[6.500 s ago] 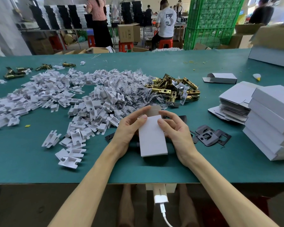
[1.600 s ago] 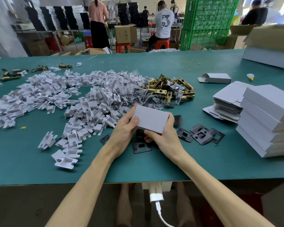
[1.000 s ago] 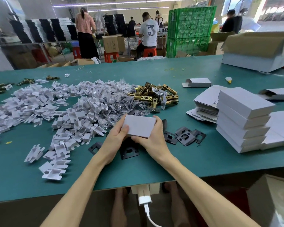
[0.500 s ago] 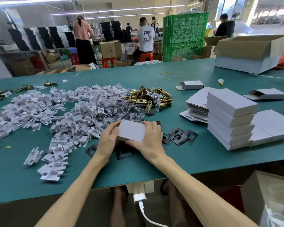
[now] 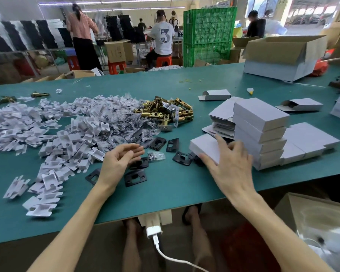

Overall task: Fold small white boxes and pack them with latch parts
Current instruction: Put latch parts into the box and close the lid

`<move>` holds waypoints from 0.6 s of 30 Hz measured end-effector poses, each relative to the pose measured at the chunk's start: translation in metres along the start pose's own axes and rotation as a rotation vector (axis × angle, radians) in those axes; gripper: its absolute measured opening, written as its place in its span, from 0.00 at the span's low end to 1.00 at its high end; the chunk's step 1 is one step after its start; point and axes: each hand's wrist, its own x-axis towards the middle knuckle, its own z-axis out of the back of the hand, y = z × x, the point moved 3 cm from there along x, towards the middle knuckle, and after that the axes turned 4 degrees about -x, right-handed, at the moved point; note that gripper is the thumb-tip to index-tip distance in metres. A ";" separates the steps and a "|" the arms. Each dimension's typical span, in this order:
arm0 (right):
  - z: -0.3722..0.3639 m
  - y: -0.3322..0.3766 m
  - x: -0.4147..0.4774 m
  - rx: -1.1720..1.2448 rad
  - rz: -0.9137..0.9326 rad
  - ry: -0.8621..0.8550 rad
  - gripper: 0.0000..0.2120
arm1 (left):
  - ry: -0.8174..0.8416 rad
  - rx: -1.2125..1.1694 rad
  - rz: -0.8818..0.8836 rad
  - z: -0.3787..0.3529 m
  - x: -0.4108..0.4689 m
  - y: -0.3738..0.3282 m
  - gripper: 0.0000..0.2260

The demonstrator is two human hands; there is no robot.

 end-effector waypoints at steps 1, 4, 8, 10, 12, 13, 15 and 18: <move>0.002 -0.008 -0.001 -0.080 -0.032 0.025 0.35 | -0.003 0.003 0.000 0.000 0.000 0.000 0.11; 0.006 -0.022 -0.005 -0.335 -0.083 0.136 0.34 | -0.018 -0.001 -0.008 0.002 0.001 0.001 0.11; 0.009 -0.019 -0.002 -0.483 -0.050 0.212 0.34 | 0.011 0.041 -0.023 0.001 0.001 0.005 0.11; 0.010 -0.012 -0.002 -0.521 -0.035 0.190 0.33 | 0.008 0.037 -0.024 0.002 0.000 0.005 0.11; 0.010 -0.004 -0.002 -0.514 0.023 0.197 0.33 | -0.001 0.041 -0.028 0.003 0.001 0.005 0.11; 0.007 0.000 -0.002 -0.482 0.084 0.206 0.34 | 0.001 0.049 -0.033 0.003 0.001 0.004 0.11; 0.002 0.010 -0.002 -0.360 0.244 0.210 0.35 | 0.020 0.079 -0.042 0.002 0.000 0.004 0.11; -0.003 0.031 -0.013 -0.052 0.441 0.189 0.34 | 0.032 0.115 -0.056 0.001 0.000 0.004 0.10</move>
